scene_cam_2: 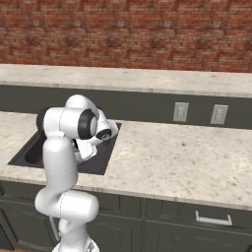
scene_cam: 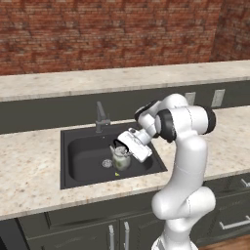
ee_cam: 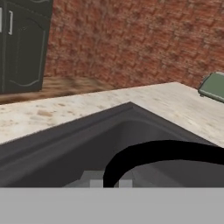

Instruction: Open the cabinet, pick the kettle from the cabinet, and place it in the sink.

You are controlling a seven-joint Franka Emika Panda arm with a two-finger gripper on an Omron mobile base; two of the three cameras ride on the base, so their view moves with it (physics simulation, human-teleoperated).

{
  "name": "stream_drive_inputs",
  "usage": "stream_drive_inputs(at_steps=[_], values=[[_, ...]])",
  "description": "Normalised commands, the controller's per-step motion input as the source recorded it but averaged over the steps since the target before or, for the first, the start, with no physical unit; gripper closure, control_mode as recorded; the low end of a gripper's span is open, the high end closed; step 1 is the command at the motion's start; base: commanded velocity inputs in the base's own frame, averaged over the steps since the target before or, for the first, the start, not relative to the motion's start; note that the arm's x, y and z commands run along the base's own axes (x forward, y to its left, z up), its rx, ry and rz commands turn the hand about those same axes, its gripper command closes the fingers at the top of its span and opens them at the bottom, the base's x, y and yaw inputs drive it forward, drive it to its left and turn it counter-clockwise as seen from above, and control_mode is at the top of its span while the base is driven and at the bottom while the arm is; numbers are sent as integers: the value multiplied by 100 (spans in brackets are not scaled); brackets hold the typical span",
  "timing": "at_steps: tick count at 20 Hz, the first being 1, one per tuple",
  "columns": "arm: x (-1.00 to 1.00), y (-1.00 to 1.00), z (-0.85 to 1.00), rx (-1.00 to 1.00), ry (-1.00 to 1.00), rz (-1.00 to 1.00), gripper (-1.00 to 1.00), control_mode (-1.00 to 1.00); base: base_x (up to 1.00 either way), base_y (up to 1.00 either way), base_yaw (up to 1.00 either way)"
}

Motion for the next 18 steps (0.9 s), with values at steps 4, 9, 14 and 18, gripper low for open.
stream_drive_inputs(at_steps=[4, 9, 14, 18], values=[[17, 0, -15, 0, 0, 0, 100, -100, 0, 0, 0], [19, 1, -14, -1, 0, 0, 100, -100, 0, 0, 0], [22, 2, -14, -1, 0, 0, 100, -100, 0, 0, 0], [22, 0, -11, 0, 0, 0, 100, -100, 0, 0, 0]])
